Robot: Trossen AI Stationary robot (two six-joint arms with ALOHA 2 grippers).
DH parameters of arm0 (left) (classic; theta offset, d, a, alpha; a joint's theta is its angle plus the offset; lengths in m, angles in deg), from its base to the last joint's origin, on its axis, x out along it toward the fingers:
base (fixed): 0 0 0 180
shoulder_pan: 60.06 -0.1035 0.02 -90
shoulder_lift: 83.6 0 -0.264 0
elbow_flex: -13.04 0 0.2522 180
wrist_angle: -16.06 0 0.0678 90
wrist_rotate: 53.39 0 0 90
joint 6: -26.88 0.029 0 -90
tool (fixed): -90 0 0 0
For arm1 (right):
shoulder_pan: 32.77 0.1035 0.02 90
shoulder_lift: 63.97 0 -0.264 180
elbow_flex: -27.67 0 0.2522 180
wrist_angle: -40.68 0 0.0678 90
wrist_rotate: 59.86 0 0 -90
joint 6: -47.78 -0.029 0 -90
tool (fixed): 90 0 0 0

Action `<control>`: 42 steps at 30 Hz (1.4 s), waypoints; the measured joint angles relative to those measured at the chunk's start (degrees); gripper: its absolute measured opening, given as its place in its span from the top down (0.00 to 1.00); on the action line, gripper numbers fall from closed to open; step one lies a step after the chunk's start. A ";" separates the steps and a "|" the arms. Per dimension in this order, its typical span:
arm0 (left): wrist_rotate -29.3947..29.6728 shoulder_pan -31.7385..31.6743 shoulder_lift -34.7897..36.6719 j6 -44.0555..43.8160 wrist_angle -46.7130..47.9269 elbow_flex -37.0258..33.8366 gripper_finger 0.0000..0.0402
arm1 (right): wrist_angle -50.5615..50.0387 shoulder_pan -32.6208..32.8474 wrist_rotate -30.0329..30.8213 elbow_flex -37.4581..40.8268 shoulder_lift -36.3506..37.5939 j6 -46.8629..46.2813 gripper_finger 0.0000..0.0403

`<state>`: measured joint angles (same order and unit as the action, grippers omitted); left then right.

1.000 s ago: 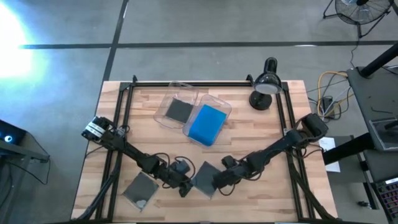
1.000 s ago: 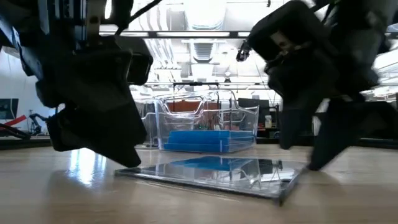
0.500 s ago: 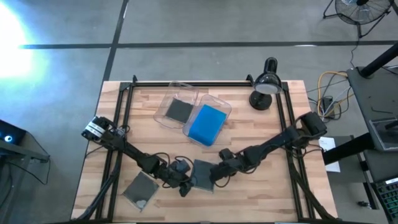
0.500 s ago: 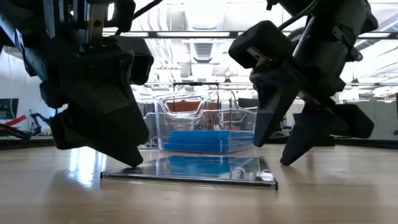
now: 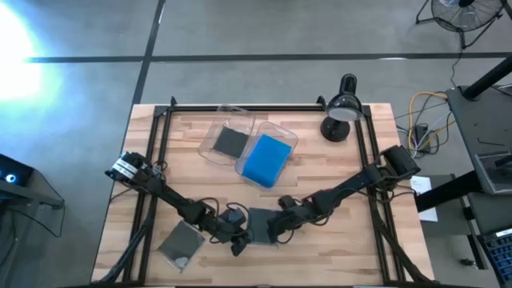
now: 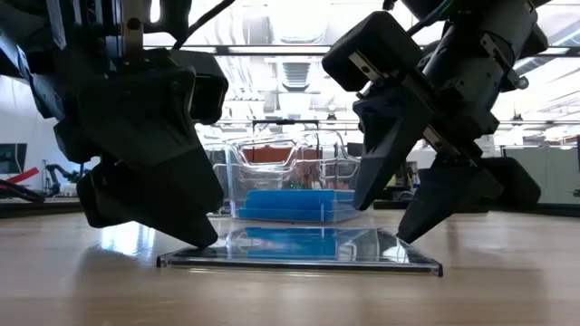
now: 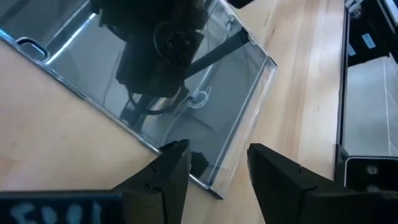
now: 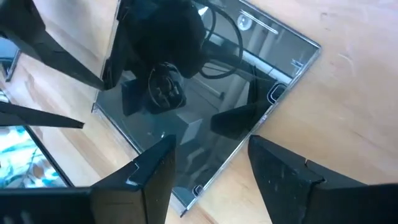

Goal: Pick & place jewel cases by type
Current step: Put the right black CD case into the left transparent bin

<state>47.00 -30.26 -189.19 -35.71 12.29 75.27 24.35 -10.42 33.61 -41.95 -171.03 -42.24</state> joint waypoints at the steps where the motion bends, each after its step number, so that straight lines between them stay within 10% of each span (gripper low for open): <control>1: -0.30 0.00 -0.16 0.06 -0.04 0.02 0.63 | 0.01 -0.14 -0.06 0.02 0.32 0.39 0.51; 13: -3.00 0.88 -0.50 2.42 0.19 0.09 0.63 | 0.63 -0.50 1.50 -5.35 3.73 17.05 0.51; 42: 2.68 2.42 7.08 2.93 12.51 1.12 0.63 | -8.71 -0.91 -1.02 -5.25 0.28 10.91 0.51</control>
<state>49.68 -27.84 -182.12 -32.78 24.80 76.39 15.64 -11.33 32.58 -47.20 -170.75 -31.33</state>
